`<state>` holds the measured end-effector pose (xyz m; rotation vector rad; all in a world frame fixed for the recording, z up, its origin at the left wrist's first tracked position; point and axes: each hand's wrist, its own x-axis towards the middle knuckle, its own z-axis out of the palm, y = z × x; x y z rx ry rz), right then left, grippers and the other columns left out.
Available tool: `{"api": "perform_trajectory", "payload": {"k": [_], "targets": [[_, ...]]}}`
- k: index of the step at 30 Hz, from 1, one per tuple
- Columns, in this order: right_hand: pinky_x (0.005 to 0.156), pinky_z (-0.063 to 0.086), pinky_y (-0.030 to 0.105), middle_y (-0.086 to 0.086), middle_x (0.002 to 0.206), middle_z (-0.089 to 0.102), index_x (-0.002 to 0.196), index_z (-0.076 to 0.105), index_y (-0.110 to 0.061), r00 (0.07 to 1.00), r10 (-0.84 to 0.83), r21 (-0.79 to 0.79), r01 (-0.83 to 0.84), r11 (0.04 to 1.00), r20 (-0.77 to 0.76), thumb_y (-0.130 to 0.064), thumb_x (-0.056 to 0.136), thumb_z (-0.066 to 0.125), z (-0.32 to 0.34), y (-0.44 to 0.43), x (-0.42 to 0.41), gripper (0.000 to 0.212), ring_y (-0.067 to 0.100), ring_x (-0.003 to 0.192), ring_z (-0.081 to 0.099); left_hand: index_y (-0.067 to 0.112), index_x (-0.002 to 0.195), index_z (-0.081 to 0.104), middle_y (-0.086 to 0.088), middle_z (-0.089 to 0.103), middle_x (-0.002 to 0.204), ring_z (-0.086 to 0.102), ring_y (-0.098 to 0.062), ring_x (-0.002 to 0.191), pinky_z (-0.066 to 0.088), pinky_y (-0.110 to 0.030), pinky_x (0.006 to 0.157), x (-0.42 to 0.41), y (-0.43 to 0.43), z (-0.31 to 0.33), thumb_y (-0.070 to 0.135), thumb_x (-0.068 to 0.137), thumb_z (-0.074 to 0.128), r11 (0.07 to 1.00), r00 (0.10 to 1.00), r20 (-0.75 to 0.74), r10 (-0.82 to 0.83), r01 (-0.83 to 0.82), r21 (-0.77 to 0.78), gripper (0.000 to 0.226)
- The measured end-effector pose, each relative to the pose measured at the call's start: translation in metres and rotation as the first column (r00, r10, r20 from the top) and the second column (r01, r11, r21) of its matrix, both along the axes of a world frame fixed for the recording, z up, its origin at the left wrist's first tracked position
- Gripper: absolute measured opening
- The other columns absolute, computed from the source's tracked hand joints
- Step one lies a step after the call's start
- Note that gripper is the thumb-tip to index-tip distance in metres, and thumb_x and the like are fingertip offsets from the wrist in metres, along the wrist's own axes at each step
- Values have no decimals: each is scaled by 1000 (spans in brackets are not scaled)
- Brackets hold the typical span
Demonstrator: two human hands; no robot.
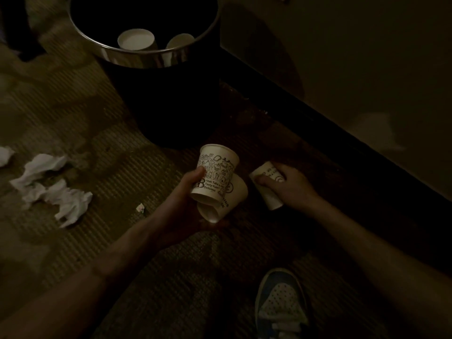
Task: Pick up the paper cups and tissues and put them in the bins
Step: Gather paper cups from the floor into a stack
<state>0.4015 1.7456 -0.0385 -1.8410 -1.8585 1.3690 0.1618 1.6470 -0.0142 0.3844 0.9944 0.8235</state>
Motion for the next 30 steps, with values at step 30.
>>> {"api": "perform_trajectory", "payload": {"k": [30], "targets": [[70, 59, 38, -4, 91, 73, 110, 65, -26, 833, 241, 484, 37, 874, -498, -70, 89, 44, 218, 108, -203, 53, 14, 79, 71, 24, 109, 73, -7, 72, 117, 68, -25, 110, 49, -48, 102, -108, 113, 222, 58, 80, 66, 783, 804, -408, 434, -112, 612, 45]]}}
